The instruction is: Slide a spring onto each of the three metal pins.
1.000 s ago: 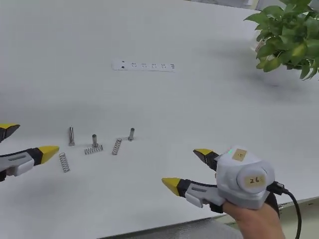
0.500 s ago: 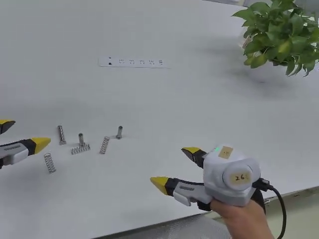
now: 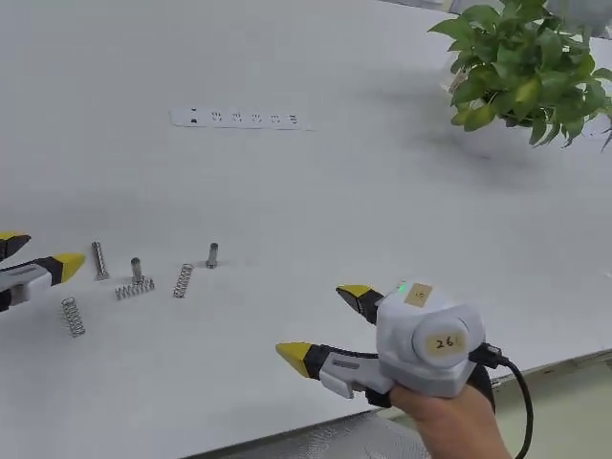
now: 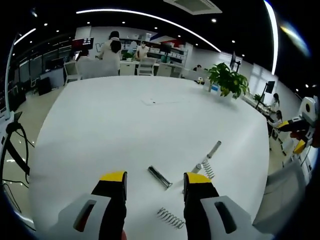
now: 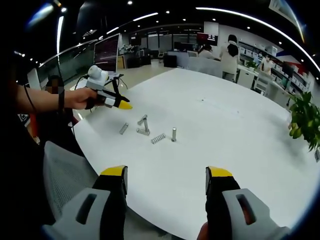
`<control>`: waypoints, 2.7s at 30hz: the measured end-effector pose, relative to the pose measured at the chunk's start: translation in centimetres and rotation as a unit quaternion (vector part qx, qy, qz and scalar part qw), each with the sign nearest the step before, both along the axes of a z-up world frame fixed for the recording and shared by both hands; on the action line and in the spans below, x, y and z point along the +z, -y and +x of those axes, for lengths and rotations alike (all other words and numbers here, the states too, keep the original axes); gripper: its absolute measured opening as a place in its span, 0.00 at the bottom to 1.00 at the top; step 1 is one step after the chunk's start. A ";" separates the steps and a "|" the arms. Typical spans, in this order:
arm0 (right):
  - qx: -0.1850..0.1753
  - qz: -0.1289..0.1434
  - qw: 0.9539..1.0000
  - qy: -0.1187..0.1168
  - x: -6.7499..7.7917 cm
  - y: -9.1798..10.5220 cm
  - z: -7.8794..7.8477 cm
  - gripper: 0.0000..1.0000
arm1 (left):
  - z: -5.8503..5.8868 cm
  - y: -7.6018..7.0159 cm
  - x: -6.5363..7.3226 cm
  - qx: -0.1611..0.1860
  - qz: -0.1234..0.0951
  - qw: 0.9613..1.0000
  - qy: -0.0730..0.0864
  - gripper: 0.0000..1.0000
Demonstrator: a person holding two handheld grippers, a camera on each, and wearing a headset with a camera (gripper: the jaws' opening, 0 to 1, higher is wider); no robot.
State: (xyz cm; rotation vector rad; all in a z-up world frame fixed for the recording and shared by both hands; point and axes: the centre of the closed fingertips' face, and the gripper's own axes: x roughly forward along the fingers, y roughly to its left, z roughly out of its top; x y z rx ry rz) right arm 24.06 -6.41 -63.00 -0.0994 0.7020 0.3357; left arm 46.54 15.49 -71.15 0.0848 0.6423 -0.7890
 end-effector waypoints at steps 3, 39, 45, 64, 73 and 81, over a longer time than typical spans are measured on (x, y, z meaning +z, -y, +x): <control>0.000 -0.001 1.000 -0.001 0.0 0.0 0.0 0.62 | 0.3 0.3 -0.8 0.007 0.000 1.000 -0.009 0.38; -0.018 -0.001 1.000 -0.013 -0.2 1.2 -0.8 0.61 | 2.4 2.8 -6.7 0.036 0.069 0.997 -0.028 0.06; -0.018 0.002 1.000 -0.015 -0.4 1.0 -0.8 0.61 | 3.5 1.5 -6.9 0.039 0.080 0.996 -0.031 0.03; -0.019 0.004 1.000 -0.004 -0.3 0.5 -0.3 0.62 | 3.8 0.9 -6.8 0.020 0.088 0.995 -0.045 0.00; -0.028 0.007 1.000 -0.001 -0.4 1.0 -0.7 0.62 | 3.5 0.2 -4.9 0.031 0.074 0.996 -0.026 0.00; -0.031 0.008 0.999 0.002 -0.3 1.5 -0.9 0.62 | 3.1 -0.5 -4.2 0.038 0.070 0.997 -0.021 0.00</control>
